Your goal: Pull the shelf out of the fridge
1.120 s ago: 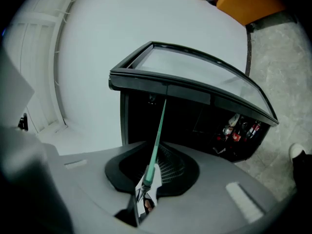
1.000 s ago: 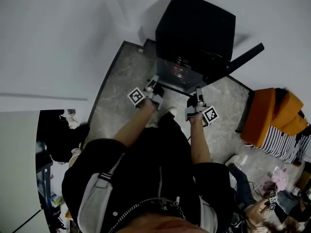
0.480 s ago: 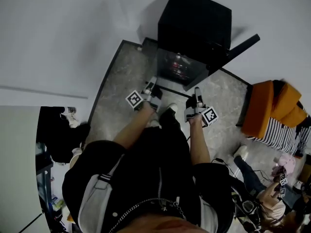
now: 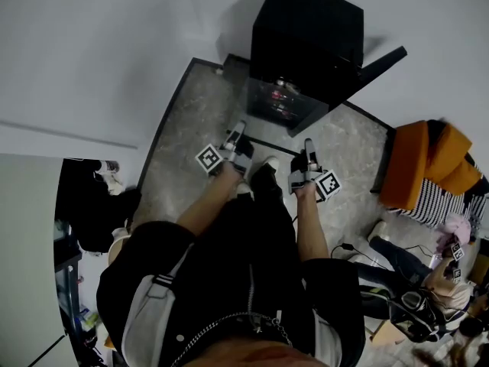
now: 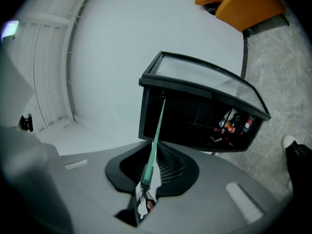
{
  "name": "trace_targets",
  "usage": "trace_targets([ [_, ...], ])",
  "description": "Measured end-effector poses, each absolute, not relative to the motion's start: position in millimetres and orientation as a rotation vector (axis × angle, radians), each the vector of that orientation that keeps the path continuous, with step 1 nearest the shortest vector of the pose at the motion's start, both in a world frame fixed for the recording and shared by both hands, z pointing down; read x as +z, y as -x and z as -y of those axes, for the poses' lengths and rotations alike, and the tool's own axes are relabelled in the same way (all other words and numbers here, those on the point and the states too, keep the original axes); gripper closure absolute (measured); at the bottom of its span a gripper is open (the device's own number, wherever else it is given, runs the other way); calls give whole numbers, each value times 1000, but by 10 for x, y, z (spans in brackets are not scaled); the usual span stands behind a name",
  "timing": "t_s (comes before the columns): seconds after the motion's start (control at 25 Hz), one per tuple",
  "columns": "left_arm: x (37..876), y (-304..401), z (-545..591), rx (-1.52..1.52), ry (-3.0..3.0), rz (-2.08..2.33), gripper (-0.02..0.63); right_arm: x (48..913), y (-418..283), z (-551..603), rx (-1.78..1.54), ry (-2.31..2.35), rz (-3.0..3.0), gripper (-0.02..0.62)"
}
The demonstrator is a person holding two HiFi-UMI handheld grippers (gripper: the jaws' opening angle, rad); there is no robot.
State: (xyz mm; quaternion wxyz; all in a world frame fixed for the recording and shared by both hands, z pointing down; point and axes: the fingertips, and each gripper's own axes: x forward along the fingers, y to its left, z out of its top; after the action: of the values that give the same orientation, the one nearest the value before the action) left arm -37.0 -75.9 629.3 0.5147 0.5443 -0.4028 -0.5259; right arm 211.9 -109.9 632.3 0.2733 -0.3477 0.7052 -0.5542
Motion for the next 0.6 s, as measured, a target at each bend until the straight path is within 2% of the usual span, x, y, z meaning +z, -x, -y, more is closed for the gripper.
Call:
trace_targets([
  [0.6,6317,370,387,-1270,-1312,979,577,6347,-2107,787,-1496,910,-1910,561],
])
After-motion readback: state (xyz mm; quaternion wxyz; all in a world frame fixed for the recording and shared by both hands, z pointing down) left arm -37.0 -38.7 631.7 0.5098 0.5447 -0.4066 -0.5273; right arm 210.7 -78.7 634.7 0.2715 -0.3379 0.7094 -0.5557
